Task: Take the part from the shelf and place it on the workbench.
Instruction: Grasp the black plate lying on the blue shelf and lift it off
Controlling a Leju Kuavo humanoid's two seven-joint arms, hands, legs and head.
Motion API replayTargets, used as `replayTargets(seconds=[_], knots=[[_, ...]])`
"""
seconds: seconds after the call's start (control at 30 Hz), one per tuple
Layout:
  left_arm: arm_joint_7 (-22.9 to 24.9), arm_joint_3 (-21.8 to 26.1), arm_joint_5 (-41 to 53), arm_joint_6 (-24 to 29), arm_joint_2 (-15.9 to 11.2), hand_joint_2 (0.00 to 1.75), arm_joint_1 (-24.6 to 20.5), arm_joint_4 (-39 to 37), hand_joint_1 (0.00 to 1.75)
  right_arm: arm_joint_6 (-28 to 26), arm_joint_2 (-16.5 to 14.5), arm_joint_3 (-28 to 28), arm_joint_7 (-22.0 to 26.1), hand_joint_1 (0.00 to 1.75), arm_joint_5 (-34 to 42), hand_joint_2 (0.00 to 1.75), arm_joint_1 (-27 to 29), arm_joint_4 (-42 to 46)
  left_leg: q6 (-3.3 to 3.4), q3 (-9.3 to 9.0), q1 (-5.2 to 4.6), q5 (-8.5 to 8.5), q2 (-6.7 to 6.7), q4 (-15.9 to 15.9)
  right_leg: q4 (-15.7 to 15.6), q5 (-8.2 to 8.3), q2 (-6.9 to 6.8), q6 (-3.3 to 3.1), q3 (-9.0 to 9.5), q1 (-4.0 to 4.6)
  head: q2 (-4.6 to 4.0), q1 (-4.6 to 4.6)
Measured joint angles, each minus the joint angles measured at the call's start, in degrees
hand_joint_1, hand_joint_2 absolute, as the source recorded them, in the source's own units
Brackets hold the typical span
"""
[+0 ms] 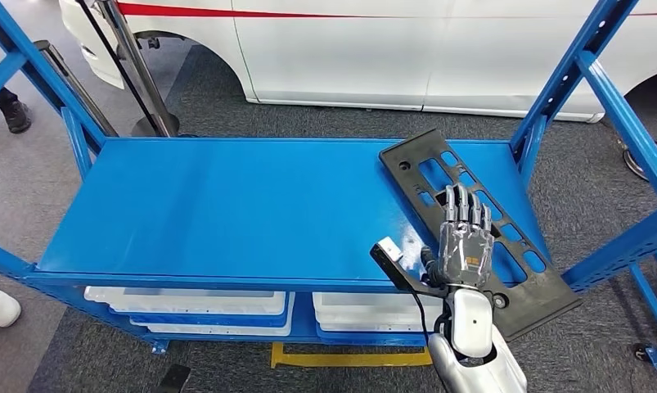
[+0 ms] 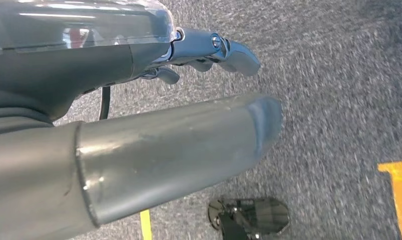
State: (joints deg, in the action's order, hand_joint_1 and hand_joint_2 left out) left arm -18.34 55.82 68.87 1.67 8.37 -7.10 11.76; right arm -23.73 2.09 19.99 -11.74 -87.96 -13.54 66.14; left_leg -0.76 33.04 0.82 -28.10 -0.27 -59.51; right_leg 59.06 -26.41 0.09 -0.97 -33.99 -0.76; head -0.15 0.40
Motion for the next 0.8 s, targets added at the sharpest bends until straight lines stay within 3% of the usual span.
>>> replayTargets(seconds=[0.1, 0.17, 0.2, 0.23, 0.3, 0.33, 0.4, 0.5, 0.57, 0.63, 0.67, 0.7, 0.73, 0.8], knots=[[0.0, 0.0, 0.1, -0.1, 0.1, 0.0, 0.0, 0.0, 0.0, 0.1, -0.7, 0.0, 0.3, 0.0, 0.4, 1.75, -0.6, -0.3, -0.49, 4.78, 0.1, -4.77, 0.03, -9.9, -0.2, -0.08, -0.09, -0.84, 0.21, 0.06, 0.0, -0.02], [0.1, 0.0, 0.1, -0.1, 0.0, 0.0, 0.1, 0.0, 0.0, 0.3, -0.9, 0.0, 0.4, 0.0, 0.7, 1.75, -0.6, -0.6, -0.61, 7.78, 0.11, -5.87, 0.03, -15.2, -0.1, -0.26, -0.08, -1.01, 0.33, 0.23, 0.0, -0.01], [0.1, 0.0, 0.1, -0.1, 0.0, 0.0, 0.1, 0.0, 0.0, 0.3, -1.0, 0.0, 0.5, 0.0, 0.8, 1.75, -0.6, -0.7, -0.55, 7.84, 0.11, -4.72, 0.03, -14.8, -0.1, -0.39, -0.05, -1.01, 0.5, 0.27, 0.0, -0.01], [0.1, 0.0, 0.1, -0.2, 0.0, 0.0, 0.1, 0.0, 0.0, 0.4, -1.0, 0.0, 0.6, 0.0, 0.9, 1.75, -0.7, -0.8, -0.41, 6.76, 0.11, -2.57, 0.04, -12.0, 0.0, -0.59, -0.02, -0.94, 0.77, 0.28, 0.0, -0.01], [0.1, 0.0, 0.2, -0.2, 0.0, 0.0, 0.1, 0.0, 0.0, 0.5, -1.2, 0.0, 0.7, 0.0, 1.0, 1.75, -0.9, -1.0, 0.04, 3.18, -0.01, 1.47, 0.07, -4.0, 0.1, -1.09, 0.03, -0.6, 1.32, 0.39, 0.0, -0.01], [0.1, 0.0, 0.2, -0.2, 0.0, 0.0, 0.0, 0.0, 0.0, 0.6, -1.3, 0.0, 0.7, 0.0, 1.0, 1.75, -1.1, -1.0, 0.29, 1.81, -0.11, 2.38, 0.08, -1.0, 0.1, -1.27, 0.05, -0.35, 1.42, 0.48, 0.0, -0.01], [0.2, -0.1, 0.3, -0.3, 0.0, 0.0, -0.1, 0.0, 0.0, 0.9, -1.4, 0.0, 0.8, 0.0, 1.1, 1.75, -1.3, -1.2, 0.66, 0.94, -0.36, 2.19, 0.06, 0.8, 0.1, -1.39, 0.07, 0.15, 1.36, 0.63, 0.0, 0.01], [0.3, -0.1, 0.4, -0.7, 0.1, 0.0, -0.1, 0.0, 0.0, 1.4, -1.4, 0.0, 0.9, 0.0, 1.1, 1.75, -1.7, -1.5, 1.53, 0.45, 0.02, 2.3, 0.0, 1.7, 0.8, -2.15, 0.02, 0.95, 1.25, 0.63, 0.0, 0.02], [0.3, -0.1, 0.5, -0.8, 0.1, 0.0, -0.2, 0.0, 0.0, 2.0, -1.4, 0.1, 1.1, 0.0, 1.1, 1.75, -2.1, -1.8, 2.12, -0.05, 0.24, 2.32, 0.08, 2.0, 5.8, -4.7, 0.02, 1.37, -1.13, 0.45, 0.0, 0.02], [0.2, -0.2, 0.5, -0.8, 0.1, 0.0, -0.4, 0.0, 0.0, 2.7, -1.4, 0.4, 1.2, 0.0, 1.0, 1.75, -2.2, -2.4, 2.46, -0.27, 0.21, 2.11, 0.11, 2.0, 13.4, -7.43, 0.0, 1.69, -5.46, 0.23, 0.0, 0.02], [0.1, -0.2, 0.5, -0.8, 0.1, 0.0, -0.5, 0.0, 0.0, 3.0, -1.4, 0.6, 1.3, 0.0, 1.0, 1.75, -2.2, -2.8, 2.51, -0.4, 0.2, 1.97, 0.07, 1.9, 15.7, -7.65, -0.01, 1.81, -7.09, 0.1, 0.0, 0.02], [0.0, -0.2, 0.5, -0.8, 0.2, 0.0, -0.5, 0.0, 0.0, 3.3, -1.4, 0.9, 1.3, 0.0, 0.9, 1.75, -2.1, -3.2, 2.5, -0.57, 0.2, 1.77, 0.02, 1.9, 16.0, -6.7, -0.02, 1.86, -7.76, -0.01, 0.0, 0.02], [-0.1, -0.2, 0.4, -0.8, 0.2, 0.0, -0.5, 0.0, 0.0, 3.6, -1.5, 1.2, 1.3, 0.0, 0.9, 1.75, -2.1, -3.5, 2.41, -0.84, 0.2, 1.51, -0.04, 1.8, 13.9, -4.62, -0.04, 1.83, -7.22, -0.09, 0.0, 0.02], [-0.1, -0.2, 0.4, -0.8, 0.3, 0.0, -0.5, 0.0, 0.0, 4.0, -1.7, 1.9, 1.3, 0.0, 0.7, 1.75, -2.1, -3.9, 2.03, -1.43, 0.13, 0.83, -0.12, 1.6, 6.3, -0.03, -0.06, 1.56, -4.16, -0.06, 0.0, 0.03]])
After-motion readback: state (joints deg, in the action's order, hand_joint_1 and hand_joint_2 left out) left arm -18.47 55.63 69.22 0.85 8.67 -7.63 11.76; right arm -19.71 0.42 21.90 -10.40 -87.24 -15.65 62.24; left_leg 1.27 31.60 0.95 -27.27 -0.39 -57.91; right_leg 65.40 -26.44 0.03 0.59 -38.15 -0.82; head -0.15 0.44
